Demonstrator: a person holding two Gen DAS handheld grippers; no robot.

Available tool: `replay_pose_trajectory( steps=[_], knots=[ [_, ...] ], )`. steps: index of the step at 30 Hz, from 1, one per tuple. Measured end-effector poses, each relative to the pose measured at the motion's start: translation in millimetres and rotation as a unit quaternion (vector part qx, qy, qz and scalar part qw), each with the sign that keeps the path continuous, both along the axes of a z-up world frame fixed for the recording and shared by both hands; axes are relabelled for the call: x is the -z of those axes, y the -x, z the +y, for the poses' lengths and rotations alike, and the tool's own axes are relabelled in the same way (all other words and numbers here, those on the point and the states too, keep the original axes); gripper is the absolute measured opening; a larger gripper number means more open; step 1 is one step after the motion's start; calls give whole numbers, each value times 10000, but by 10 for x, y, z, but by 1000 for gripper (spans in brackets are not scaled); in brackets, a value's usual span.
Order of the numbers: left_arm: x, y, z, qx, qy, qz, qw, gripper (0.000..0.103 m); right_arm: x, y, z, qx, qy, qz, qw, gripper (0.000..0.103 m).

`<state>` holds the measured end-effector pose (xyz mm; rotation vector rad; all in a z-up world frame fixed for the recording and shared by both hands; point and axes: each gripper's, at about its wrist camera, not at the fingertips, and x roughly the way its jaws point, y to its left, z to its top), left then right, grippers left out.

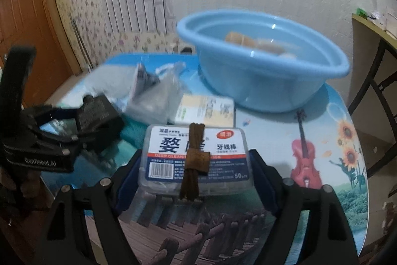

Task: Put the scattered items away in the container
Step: 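Carry the black bottle and floss-pick box over the blue basin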

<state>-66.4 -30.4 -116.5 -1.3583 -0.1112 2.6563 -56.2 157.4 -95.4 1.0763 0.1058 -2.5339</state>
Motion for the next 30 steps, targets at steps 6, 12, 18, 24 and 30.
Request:
replay_pose_trajectory(
  steps=[6, 12, 18, 24, 30],
  knots=[
    [-266, -71, 35, 50, -32, 316, 9995, 92, -121, -45, 34, -42, 141, 157, 9998, 81],
    [-530, -92, 78, 25, -61, 647, 9979, 92, -204, -74, 84, 37, 329, 270, 9991, 81],
    [-718, 23, 239, 234, -110, 763, 9967, 92, -392, -89, 188, 125, 446, 550, 9974, 81],
    [-901, 209, 468, 431, -106, 962, 9944, 92, -617, 15, 435, 444, 628, 752, 9942, 81],
    [-999, 424, 672, 553, -74, 1050, 9929, 92, -686, 195, 643, 626, 673, 927, 9914, 81]
  ],
)
